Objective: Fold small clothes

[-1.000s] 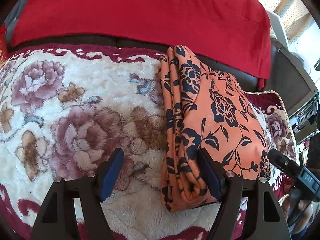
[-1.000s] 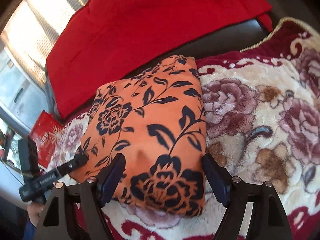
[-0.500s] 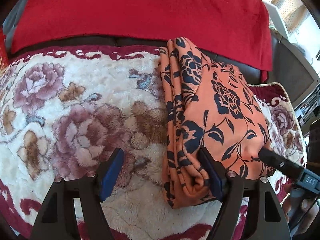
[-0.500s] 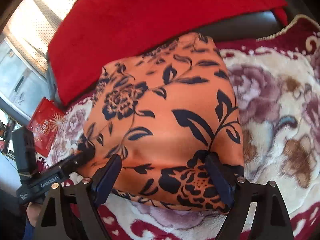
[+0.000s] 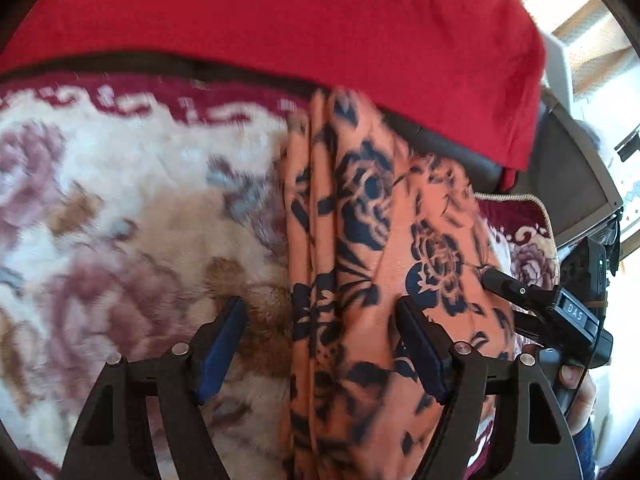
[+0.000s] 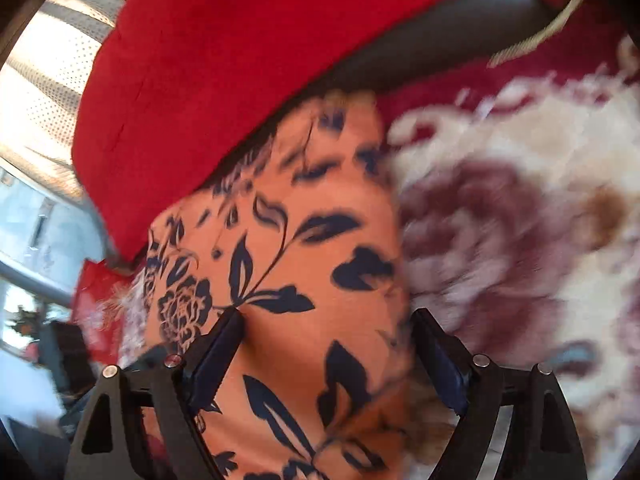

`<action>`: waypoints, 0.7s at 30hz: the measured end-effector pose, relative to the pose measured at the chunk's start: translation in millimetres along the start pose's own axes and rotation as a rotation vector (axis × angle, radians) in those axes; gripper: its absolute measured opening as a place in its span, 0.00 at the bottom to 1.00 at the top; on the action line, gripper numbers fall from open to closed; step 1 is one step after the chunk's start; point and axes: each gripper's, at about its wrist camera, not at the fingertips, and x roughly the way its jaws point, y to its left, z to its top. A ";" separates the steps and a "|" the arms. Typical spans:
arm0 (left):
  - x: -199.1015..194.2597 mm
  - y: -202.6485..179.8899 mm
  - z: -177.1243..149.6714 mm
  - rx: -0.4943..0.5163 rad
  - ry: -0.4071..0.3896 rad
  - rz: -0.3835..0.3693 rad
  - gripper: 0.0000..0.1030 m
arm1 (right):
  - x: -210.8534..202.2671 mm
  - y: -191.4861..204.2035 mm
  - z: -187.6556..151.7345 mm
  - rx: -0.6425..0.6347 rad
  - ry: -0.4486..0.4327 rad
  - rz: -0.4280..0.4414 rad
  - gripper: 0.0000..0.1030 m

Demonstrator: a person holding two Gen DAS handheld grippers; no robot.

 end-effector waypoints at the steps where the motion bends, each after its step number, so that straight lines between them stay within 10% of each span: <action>1: 0.8 0.5 -0.2 0.000 -0.004 -0.005 0.62 | 0.8 8.0 0.1 -0.034 0.000 -0.018 0.65; 3: -9.5 -5.4 0.2 0.043 -0.020 -0.049 0.25 | -12.0 33.8 -2.5 -0.133 -0.030 -0.058 0.38; 5: -20.1 -16.7 1.6 0.085 -0.057 -0.012 0.23 | -30.6 59.6 -8.6 -0.230 -0.085 -0.118 0.35; 9: 3.6 -20.1 1.4 0.102 -0.014 -0.020 0.33 | -31.8 44.7 -19.6 -0.182 -0.128 -0.210 0.40; 11: -1.0 -17.5 -1.5 0.076 -0.014 -0.020 0.45 | -17.6 11.7 -20.2 -0.058 -0.098 -0.221 0.76; 17: -60.7 -15.7 3.7 0.087 -0.159 -0.022 0.57 | -60.5 11.1 -25.2 -0.066 -0.210 -0.087 0.79; 21: -36.1 -23.5 47.5 0.085 -0.103 -0.027 0.57 | -67.3 23.7 -32.3 -0.093 -0.222 -0.050 0.79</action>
